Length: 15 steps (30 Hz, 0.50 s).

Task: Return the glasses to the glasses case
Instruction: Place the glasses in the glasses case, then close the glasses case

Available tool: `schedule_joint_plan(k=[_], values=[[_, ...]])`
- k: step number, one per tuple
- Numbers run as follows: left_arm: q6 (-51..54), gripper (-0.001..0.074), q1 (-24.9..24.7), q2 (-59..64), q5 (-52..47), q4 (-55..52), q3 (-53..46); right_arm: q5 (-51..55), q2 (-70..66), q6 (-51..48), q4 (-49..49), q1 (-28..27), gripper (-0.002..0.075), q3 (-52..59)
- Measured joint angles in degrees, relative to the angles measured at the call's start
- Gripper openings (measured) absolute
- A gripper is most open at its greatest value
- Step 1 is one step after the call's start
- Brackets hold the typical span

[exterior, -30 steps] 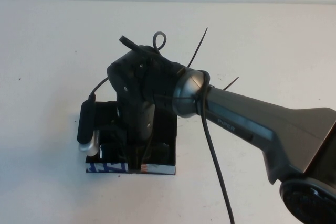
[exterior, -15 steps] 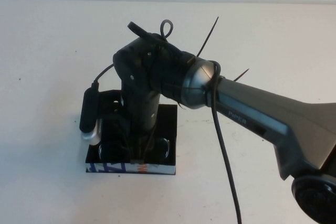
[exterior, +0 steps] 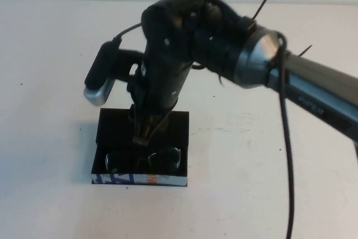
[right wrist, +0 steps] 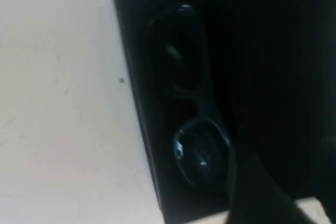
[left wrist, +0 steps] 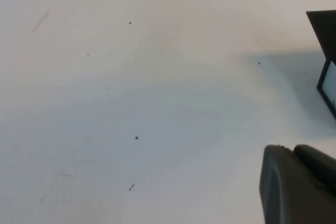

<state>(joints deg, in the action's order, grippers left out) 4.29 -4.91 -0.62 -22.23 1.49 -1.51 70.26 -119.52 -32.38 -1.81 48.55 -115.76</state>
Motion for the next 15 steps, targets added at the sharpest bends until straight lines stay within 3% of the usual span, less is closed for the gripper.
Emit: schedule_joint_plan(k=[7,15], values=[[0.0,-0.0004,0.0,0.0,0.0,0.0,0.0,0.48,4.92,11.24,0.38,-7.91,0.0036,0.78],[0.0,-0.0004,0.0,0.0,0.0,0.0,0.0,0.72,4.9,12.91,5.84,-15.39,-0.0009,0.9]])
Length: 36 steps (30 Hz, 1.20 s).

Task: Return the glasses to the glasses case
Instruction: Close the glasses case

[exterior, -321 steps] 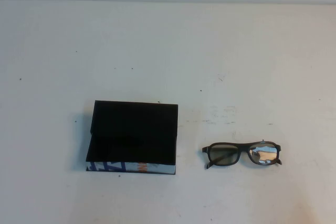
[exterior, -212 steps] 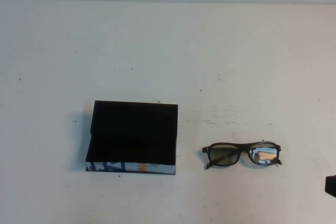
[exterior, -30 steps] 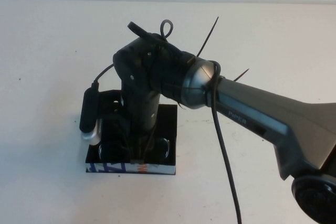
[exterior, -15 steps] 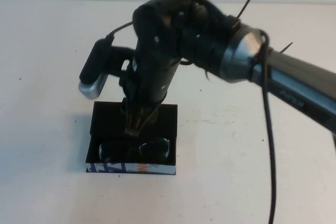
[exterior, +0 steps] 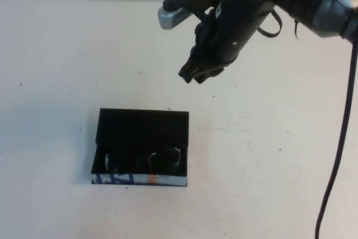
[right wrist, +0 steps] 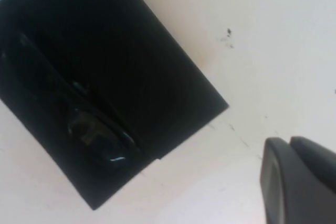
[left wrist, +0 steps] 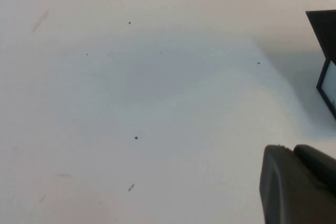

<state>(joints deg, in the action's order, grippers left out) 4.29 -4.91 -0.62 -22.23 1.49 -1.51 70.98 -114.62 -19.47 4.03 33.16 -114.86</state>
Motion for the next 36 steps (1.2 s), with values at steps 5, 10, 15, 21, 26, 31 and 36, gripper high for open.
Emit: schedule_joint_plan(k=[5,10,15,21,26,31,36], values=[[0.0,-0.0004,0.0,0.0,0.0,0.0,0.0,0.0,0.0,-0.6,4.43,-0.25,-0.0011,0.11],[-0.84,-0.0004,0.0,0.0,3.74,0.74,0.0,-0.38,0.0,-0.95,6.21,-0.25,-0.0011,0.1],[-9.16,-0.0004,0.0,0.0,12.69,14.54,0.0,-1.77,-0.11,0.04,7.0,-1.01,-0.0011,0.1],[-11.86,-0.0004,0.0,-0.04,16.44,20.63,0.0,-2.28,-1.91,0.47,10.5,-3.4,-0.0011,0.26],[-12.48,-0.0004,0.0,6.54,9.97,24.09,1.96,-4.69,-2.78,2.06,13.62,-5.31,-0.0011,0.47],[-8.91,-0.0004,-1.03,21.09,3.54,27.1,7.36,-5.24,-3.37,2.95,14.17,-6.19,-0.0011,0.47],[7.93,-0.0004,-3.78,38.02,-3.87,36.68,14.48,-5.24,-4.34,3.02,14.31,-6.31,-0.0011,0.47]])
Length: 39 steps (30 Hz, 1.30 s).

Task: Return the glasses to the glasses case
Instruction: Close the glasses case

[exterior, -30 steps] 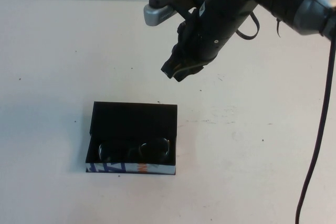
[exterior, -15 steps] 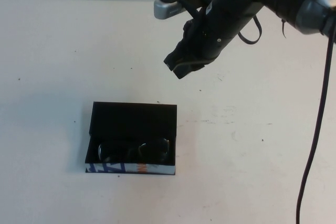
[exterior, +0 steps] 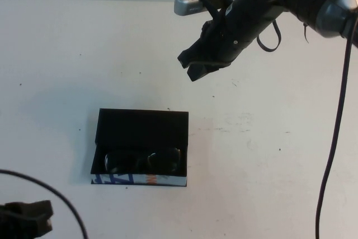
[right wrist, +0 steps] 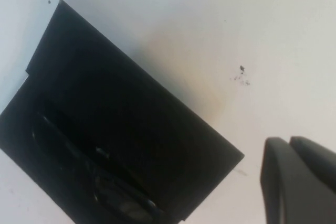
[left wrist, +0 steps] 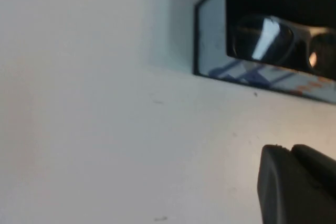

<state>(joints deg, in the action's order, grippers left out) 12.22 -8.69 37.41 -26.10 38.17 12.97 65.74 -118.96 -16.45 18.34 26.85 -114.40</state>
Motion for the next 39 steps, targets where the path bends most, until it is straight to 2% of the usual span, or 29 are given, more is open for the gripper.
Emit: schedule_joint_plan(k=[5,11,17,21,26,32,39], values=[[21.64,-0.0004,-0.8,15.64,-4.95,13.41,5.74,0.0,-0.13,0.0,0.12,0.0,-0.0011,0.0],[53.81,-0.0004,-0.8,30.76,-7.36,40.07,6.44,-2.69,-0.42,0.0,0.85,0.0,-0.0011,0.0],[75.04,-0.0004,-0.8,44.19,-9.56,56.88,6.8,-4.15,-3.61,0.0,2.24,0.0,-0.0011,-1.83],[82.17,-0.0004,-0.8,51.69,-11.36,59.31,8.25,-2.56,-7.22,0.0,3.1,0.0,-0.0011,-6.57],[85.54,-0.0004,-0.8,57.73,-15.13,60.45,10.37,0.84,-12.18,0.0,3.98,0.0,-0.0011,-13.32],[87.11,-0.0004,-0.8,59.26,-15.16,60.57,12.96,3.93,-17.37,0.14,5.61,0.0,-0.0011,-18.27],[87.11,-0.0004,-0.8,59.26,-13.44,60.57,14.54,4.59,-20.58,0.22,6.51,0.0,-0.0011,-18.92]])
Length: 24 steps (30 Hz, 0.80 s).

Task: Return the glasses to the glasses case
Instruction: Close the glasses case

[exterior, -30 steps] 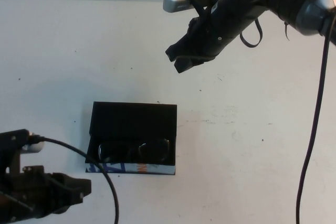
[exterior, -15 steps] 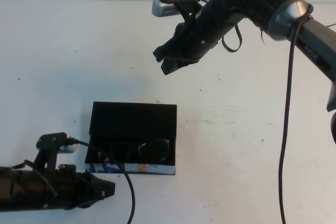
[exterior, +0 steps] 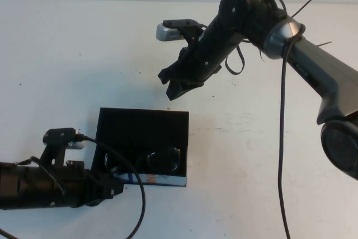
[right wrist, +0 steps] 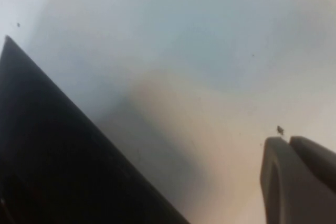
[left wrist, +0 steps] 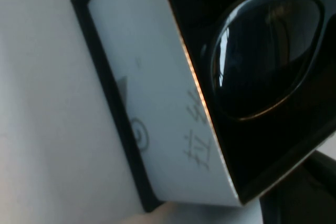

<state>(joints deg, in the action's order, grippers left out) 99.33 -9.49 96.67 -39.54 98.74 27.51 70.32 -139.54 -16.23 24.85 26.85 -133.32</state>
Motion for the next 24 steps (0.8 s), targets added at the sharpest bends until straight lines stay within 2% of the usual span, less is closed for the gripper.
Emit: schedule_joint_plan(k=[24], values=[[0.0,-0.0004,0.0,0.0,0.26,-0.11,0.09,-0.13,-2.93,1.12,5.41,1.67,-0.0011,2.3]])
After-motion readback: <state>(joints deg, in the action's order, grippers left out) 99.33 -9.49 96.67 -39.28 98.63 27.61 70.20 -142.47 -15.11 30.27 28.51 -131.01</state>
